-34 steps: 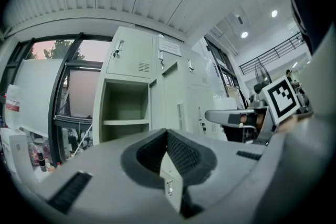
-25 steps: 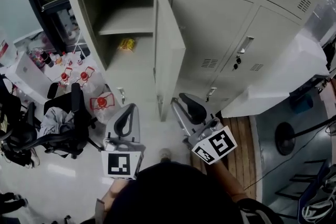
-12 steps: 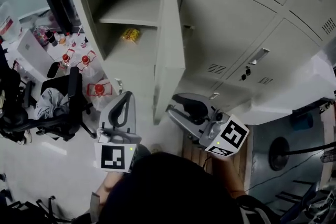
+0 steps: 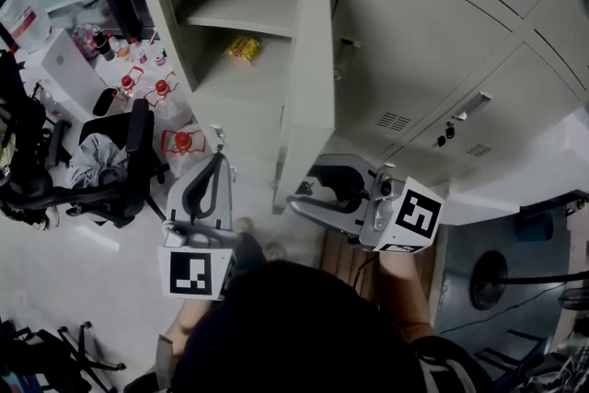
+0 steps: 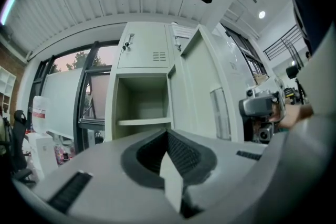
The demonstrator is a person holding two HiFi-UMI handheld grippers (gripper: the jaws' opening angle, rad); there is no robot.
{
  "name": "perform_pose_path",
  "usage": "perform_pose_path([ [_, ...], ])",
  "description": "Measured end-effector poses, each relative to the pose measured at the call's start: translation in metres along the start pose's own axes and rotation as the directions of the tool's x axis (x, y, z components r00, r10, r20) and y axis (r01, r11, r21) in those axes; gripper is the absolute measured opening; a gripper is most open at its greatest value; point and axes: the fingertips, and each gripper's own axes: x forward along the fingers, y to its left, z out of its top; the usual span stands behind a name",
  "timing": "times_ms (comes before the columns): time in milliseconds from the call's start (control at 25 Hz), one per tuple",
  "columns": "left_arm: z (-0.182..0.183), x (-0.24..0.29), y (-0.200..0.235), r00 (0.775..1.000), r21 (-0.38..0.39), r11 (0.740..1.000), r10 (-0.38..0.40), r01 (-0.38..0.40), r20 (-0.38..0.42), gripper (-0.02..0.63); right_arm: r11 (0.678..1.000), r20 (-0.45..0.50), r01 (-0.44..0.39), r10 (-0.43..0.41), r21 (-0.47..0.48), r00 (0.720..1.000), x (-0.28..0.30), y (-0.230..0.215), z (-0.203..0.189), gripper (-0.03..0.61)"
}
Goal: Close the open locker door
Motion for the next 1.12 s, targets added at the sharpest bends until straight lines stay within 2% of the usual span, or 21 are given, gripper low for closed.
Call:
perform_pose_path([
  [200, -0.002, -0.008, 0.007, 1.0, 0.009, 1.0, 0.022, -0.022, -0.016, 0.002, 1.0, -0.015, -0.022, 0.022, -0.008, 1.0, 0.011, 0.0, -0.006, 0.155],
  [280, -0.007, -0.012, 0.009, 0.998, 0.004, 0.999, 0.038, -0.038, -0.045, 0.002, 0.999, -0.016, -0.035, 0.035, -0.007, 0.999, 0.016, 0.002, -0.007, 0.14],
  [400, -0.004, -0.013, 0.012, 0.998, 0.023, 0.999, 0.047, -0.047, -0.036, 0.002, 0.999, -0.017, -0.043, 0.042, -0.013, 0.999, 0.024, 0.004, -0.007, 0.121],
  [560, -0.002, -0.014, 0.016, 0.998, 0.045, 0.997, 0.055, -0.055, -0.016, 0.002, 0.999, -0.022, -0.034, 0.034, -0.02, 0.999, 0.036, 0.004, -0.007, 0.118],
  [920, -0.002, -0.02, 0.035, 0.993, 0.019, 0.993, 0.116, -0.116, -0.025, 0.002, 1.0, -0.022, -0.013, 0.013, -0.02, 1.0, 0.065, 0.002, -0.011, 0.117],
  [1120, -0.008, -0.023, 0.043, 0.988, 0.021, 0.989, 0.144, -0.144, -0.055, 0.002, 1.0, -0.026, -0.002, 0.002, -0.025, 1.0, 0.081, -0.002, -0.012, 0.115],
])
